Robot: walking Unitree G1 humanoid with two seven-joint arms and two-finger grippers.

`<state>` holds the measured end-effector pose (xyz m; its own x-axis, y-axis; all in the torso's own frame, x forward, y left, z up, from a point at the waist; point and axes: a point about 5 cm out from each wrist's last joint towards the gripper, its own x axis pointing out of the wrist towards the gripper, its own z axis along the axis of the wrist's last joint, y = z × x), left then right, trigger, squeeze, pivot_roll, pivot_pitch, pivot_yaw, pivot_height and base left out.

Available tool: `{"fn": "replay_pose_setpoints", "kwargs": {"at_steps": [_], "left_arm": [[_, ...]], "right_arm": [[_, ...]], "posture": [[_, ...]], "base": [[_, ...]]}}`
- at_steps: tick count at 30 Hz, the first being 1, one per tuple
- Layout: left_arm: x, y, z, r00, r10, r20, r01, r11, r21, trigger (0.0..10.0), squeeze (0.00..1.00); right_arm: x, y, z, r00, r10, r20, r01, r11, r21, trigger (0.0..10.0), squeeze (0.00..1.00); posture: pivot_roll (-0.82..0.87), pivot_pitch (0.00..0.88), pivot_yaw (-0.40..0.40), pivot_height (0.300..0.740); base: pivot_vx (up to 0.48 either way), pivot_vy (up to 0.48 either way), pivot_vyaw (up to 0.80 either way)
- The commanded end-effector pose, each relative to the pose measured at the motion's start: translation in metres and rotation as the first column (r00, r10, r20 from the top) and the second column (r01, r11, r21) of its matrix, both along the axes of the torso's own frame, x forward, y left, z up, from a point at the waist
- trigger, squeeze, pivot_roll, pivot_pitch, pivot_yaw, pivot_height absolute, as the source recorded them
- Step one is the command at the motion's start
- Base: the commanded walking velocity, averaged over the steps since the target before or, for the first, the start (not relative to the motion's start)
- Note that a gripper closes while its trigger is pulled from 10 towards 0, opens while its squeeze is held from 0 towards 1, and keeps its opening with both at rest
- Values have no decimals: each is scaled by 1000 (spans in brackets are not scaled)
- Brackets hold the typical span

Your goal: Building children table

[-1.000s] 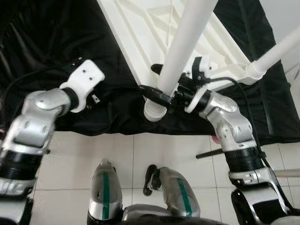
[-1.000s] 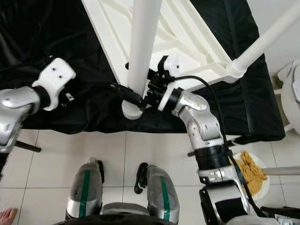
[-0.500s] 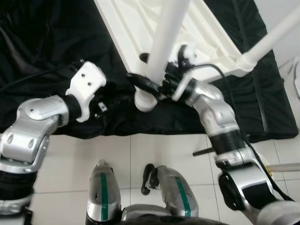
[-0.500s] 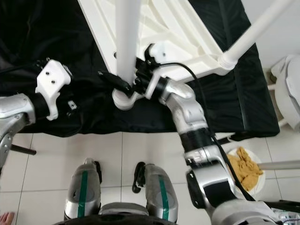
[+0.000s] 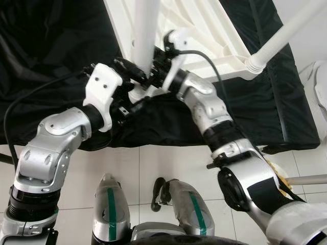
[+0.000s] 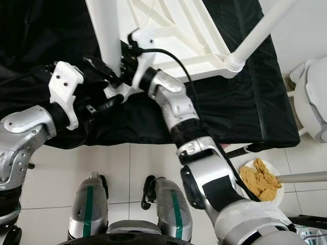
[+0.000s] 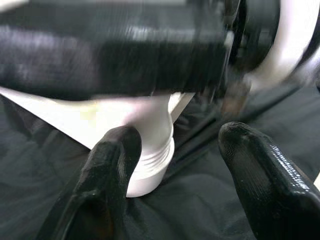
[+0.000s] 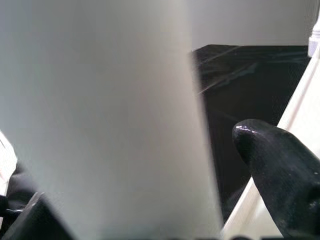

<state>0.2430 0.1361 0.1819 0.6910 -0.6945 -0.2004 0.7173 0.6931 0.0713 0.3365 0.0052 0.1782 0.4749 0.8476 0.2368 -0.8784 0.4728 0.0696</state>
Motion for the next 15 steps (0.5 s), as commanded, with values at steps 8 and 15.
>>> {"fn": "replay_pose_setpoints", "kwargs": {"at_steps": [8, 15], "left_arm": [[-9, -9, 19, 989, -148, 28, 150, 986, -68, 10000, 0], [-7, -11, 21, 987, -160, 24, 161, 984, -70, 10000, 0]], "right_arm": [[-7, 41, 1, 1000, -6, -18, 7, 999, 37, 10000, 0], [-6, 48, 12, 1000, -23, 13, 22, 996, 84, 10000, 0]], "posture": [[168, 94, -152, 740], [169, 89, -146, 740]], "base": [[0, 0, 0], [0, 0, 0]]}}
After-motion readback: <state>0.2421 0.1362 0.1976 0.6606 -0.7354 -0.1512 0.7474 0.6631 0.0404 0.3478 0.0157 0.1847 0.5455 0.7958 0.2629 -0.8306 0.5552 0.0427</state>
